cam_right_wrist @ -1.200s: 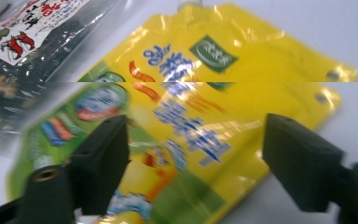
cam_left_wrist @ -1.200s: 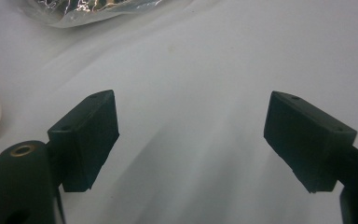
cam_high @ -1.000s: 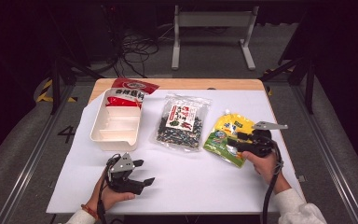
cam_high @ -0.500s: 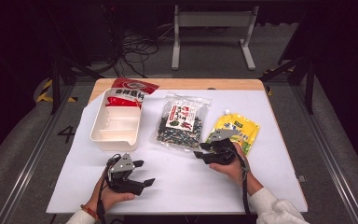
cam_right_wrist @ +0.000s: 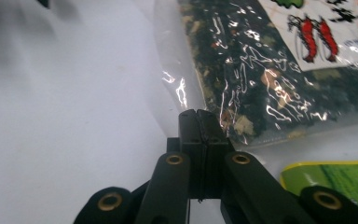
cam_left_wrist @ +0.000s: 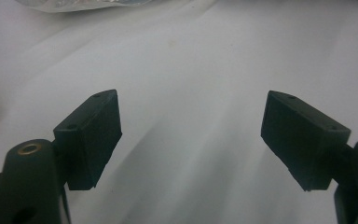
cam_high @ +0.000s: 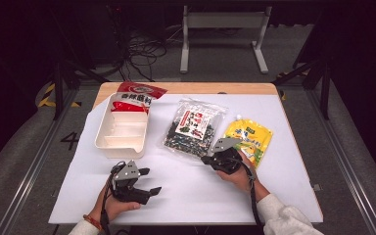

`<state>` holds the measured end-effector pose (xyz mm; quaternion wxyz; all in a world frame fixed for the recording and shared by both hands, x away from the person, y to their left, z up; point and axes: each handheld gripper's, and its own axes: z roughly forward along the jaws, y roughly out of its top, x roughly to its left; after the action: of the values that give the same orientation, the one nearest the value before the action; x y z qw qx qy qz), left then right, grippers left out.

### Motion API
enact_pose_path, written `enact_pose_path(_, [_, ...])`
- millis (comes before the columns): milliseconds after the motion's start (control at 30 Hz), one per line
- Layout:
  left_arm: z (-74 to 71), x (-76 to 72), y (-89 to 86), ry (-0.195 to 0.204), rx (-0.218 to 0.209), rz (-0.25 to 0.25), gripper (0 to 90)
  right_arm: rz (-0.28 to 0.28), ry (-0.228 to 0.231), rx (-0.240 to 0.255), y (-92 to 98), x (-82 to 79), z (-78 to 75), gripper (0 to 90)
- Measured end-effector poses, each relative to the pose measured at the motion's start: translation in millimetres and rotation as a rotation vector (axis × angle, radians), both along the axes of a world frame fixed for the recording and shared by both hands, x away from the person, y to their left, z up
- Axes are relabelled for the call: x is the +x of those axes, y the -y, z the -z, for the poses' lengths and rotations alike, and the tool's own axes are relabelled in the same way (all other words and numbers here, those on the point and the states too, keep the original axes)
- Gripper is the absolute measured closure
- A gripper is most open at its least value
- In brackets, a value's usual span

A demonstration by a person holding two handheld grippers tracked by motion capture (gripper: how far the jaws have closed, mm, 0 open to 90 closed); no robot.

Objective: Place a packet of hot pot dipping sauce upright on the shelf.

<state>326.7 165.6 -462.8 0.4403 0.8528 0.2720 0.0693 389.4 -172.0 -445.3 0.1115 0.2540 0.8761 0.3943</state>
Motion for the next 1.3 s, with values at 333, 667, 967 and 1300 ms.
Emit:
enact_pose_path(333, [-3.9, 0.4, -2.0, -0.013, -0.046, -0.009, 19.6, -0.138, -0.055, 0.001, 14.6, -29.7, -6.4, 90.0])
enact_pose_path(667, [-8.8, 7.7, 6.7, -0.059, -0.109, 0.017, 14.5, -0.257, -0.127, -0.029, 40.1, -78.6, -3.3, 90.0])
enact_pose_path(967, [-2.1, 28.9, 28.8, -0.131, -0.105, 0.001, 10.6, -0.209, -0.158, -0.055, 59.6, -82.6, 4.3, 90.0])
enact_pose_path(1300, [6.1, 54.8, 35.4, -0.243, -0.152, -0.047, 5.8, -0.212, -0.179, -0.044, 60.9, -80.2, 5.9, 90.0])
